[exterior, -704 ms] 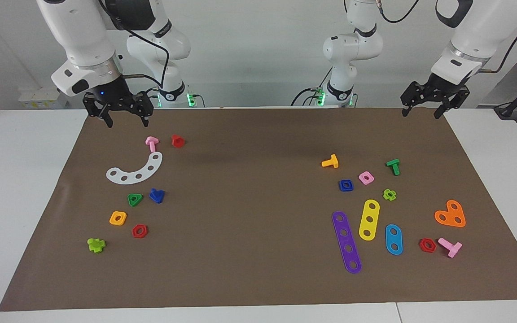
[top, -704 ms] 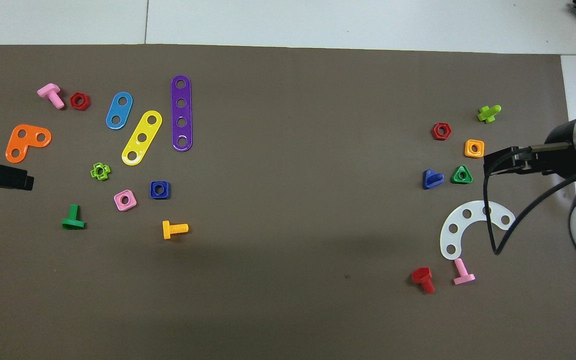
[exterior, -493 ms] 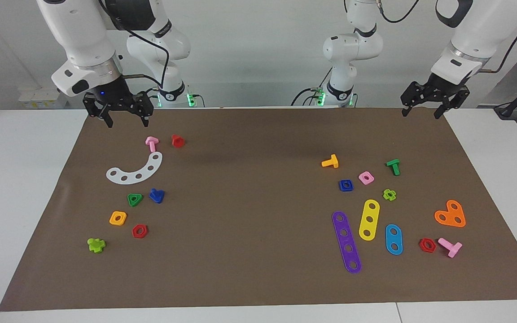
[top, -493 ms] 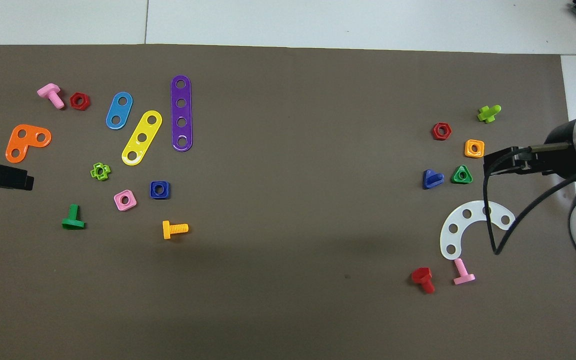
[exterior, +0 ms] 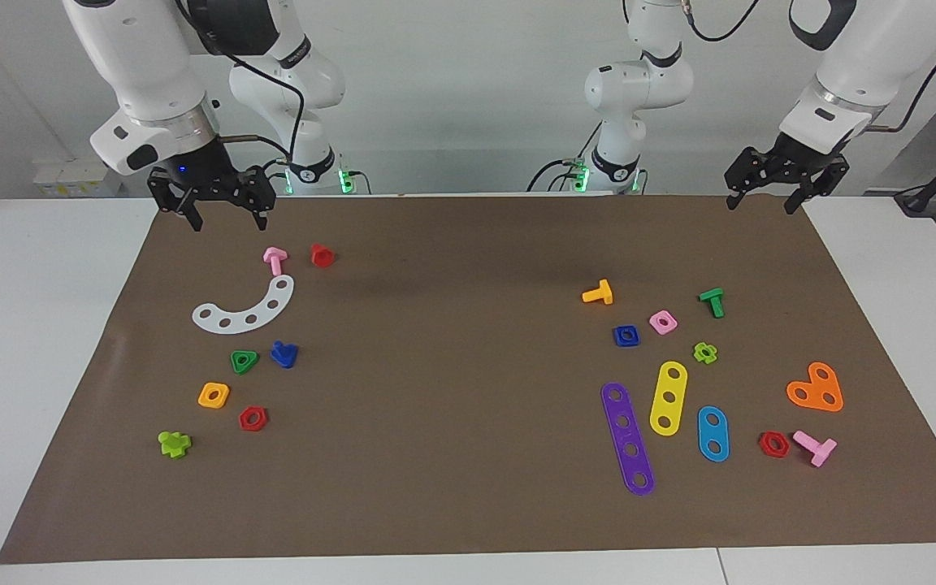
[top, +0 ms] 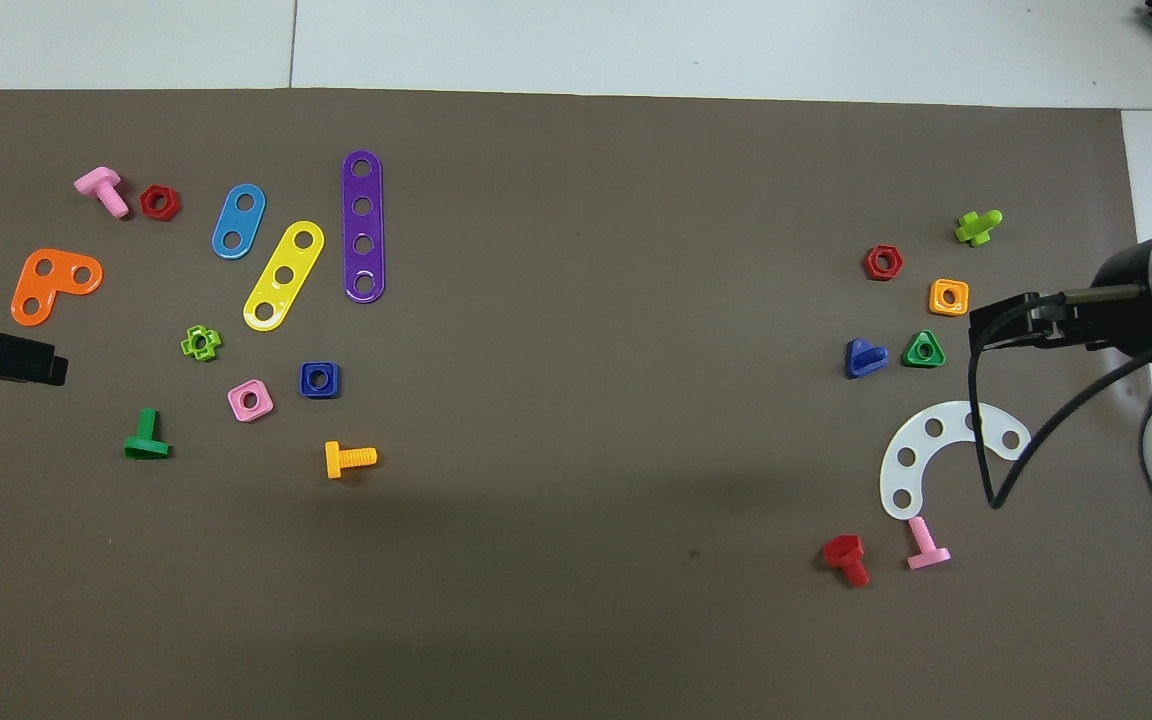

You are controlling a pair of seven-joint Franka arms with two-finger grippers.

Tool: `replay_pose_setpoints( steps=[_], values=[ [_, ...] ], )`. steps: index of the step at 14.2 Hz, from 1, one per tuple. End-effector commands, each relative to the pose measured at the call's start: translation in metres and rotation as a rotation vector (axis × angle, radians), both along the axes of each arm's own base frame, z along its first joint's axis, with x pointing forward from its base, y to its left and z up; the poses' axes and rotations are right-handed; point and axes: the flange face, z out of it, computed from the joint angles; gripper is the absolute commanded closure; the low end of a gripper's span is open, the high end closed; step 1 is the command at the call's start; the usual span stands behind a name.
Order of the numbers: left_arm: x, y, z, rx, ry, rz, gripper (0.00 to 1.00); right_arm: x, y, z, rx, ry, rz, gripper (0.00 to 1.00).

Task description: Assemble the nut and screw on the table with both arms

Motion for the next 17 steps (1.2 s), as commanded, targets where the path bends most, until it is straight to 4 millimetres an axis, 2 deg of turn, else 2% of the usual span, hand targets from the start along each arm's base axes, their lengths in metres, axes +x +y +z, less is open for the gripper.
replay_pose_setpoints(
  steps=[1, 3, 6, 9, 11, 15, 17],
  values=[
    [-0.006, 0.002, -0.002, -0.006, 0.008, 0.011, 0.0, 0.0, -0.001, -0.009, 0.025, -0.024, -0.007, 0.0],
    [-0.009, 0.001, -0.007, -0.004, 0.011, 0.01, 0.0, 0.001, -0.001, -0.024, 0.025, -0.034, -0.007, 0.01],
    [-0.015, -0.008, -0.021, 0.001, 0.015, -0.002, 0.0, -0.001, 0.002, -0.059, 0.023, -0.05, -0.002, 0.03],
    [-0.017, -0.024, -0.052, 0.006, 0.006, 0.012, 0.01, 0.008, 0.003, -0.098, 0.026, -0.071, 0.0, 0.03],
    [-0.018, -0.04, -0.085, 0.008, 0.007, 0.015, 0.04, 0.009, 0.003, -0.13, 0.028, -0.091, 0.004, 0.05],
    [-0.017, -0.072, -0.152, 0.005, -0.026, 0.066, 0.07, 0.031, 0.001, -0.195, 0.033, -0.054, 0.026, 0.09],
    [-0.004, -0.093, -0.183, -0.003, -0.048, 0.121, 0.1, 0.041, -0.002, -0.224, 0.035, -0.048, 0.044, 0.09]
  ],
)
